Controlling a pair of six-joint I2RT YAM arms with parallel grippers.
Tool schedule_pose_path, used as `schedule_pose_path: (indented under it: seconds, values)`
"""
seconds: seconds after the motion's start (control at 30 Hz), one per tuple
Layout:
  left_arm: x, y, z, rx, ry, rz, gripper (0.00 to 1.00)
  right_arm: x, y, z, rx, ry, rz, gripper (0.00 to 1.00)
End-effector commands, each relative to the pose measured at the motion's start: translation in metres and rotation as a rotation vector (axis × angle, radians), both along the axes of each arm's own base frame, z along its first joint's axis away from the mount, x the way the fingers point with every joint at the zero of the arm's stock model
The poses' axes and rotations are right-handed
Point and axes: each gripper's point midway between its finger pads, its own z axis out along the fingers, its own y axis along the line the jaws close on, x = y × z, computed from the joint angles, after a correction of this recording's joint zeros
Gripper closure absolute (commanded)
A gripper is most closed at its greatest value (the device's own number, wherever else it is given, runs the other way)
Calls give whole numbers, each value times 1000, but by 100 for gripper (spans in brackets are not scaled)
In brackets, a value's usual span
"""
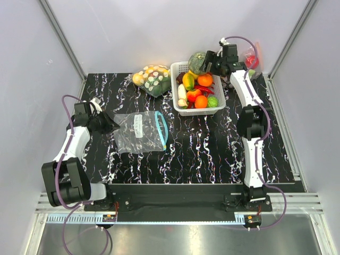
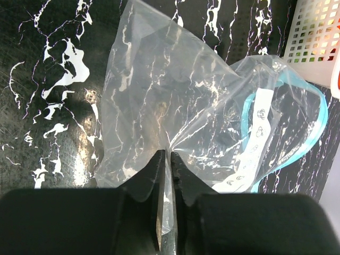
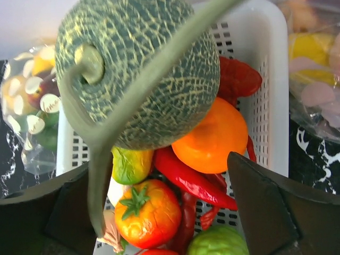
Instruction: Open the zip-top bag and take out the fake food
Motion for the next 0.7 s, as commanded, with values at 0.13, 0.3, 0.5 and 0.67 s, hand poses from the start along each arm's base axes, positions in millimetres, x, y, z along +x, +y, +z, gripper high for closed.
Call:
schedule_pose_path:
  seconds: [0.13, 0.3, 0.5, 0.67]
  values:
    - [10, 5, 11, 20, -47, -2, 85, -20, -1, 91, 26, -170, 7, 0]
    - [10, 4, 12, 19, -51, -7, 84, -33, 1, 116, 43, -217, 28, 0]
    - [11, 3, 14, 17, -63, -16, 78, -58, 6, 146, 64, -257, 75, 0]
    - [12, 2, 15, 13, -71, -23, 74, -79, 0, 142, 45, -237, 73, 0]
